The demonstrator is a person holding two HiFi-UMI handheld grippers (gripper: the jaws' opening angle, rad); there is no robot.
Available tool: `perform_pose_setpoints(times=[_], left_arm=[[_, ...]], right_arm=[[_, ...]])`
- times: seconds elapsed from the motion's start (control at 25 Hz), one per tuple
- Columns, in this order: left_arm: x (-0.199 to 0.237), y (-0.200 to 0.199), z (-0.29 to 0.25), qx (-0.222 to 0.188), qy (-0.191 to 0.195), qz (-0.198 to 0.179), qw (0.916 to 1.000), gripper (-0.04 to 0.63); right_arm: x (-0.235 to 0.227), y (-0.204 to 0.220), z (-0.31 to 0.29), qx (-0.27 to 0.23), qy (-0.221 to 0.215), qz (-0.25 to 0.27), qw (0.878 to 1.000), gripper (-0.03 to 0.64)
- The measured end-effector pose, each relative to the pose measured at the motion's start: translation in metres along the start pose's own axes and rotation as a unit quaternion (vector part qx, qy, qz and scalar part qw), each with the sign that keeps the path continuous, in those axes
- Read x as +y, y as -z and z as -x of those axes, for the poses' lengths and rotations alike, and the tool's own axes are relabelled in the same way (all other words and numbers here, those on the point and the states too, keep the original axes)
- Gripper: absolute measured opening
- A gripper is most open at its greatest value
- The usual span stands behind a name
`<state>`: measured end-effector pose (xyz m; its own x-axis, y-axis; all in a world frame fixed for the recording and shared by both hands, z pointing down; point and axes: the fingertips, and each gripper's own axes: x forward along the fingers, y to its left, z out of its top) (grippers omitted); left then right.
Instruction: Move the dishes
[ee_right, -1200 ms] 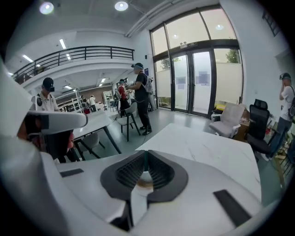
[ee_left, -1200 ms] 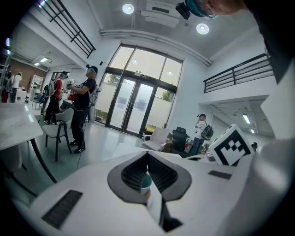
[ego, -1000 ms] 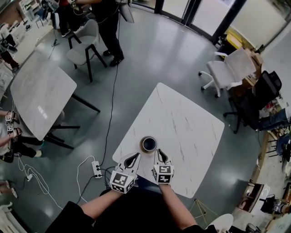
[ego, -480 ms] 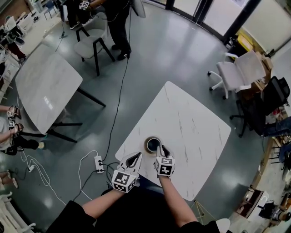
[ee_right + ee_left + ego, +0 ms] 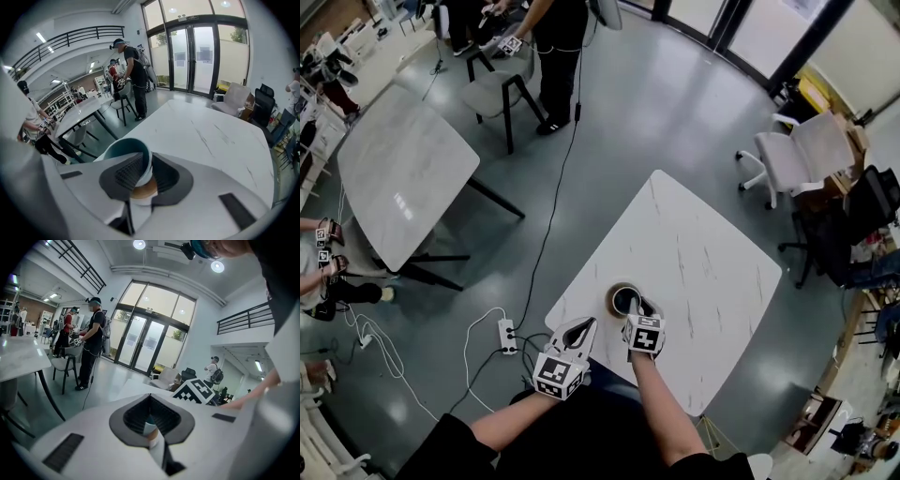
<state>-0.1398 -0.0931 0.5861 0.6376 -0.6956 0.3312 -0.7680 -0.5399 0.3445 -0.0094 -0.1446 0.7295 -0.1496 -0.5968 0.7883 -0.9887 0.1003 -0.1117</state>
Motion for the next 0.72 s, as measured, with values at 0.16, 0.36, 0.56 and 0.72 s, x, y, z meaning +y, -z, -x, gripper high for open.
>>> perform_pose_setpoints(times=[0.16,0.36,0.56,0.72], left_arm=[[0.003,-0.001,0.006,-0.003,0.003,0.003,1.0000,0.017],[0.001,-0.007,0.018,-0.017,0.025,0.012,0.9995,0.017],[-0.003,-0.009,0.028,-0.019,0.032,0.001,0.9993,0.017],[-0.002,-0.011,0.041,-0.020,0.036,-0.005,0.9991,0.017]], right_arm=[[-0.001,-0.003,-0.002,-0.001,-0.003,-0.006,1.000,0.047],[0.003,-0.003,0.005,-0.002,-0.003,-0.007,1.000,0.046],[0.010,-0.012,0.023,-0.020,0.005,-0.003,1.000,0.044],[0.017,-0.019,0.045,-0.036,0.013,-0.009,0.999,0.044]])
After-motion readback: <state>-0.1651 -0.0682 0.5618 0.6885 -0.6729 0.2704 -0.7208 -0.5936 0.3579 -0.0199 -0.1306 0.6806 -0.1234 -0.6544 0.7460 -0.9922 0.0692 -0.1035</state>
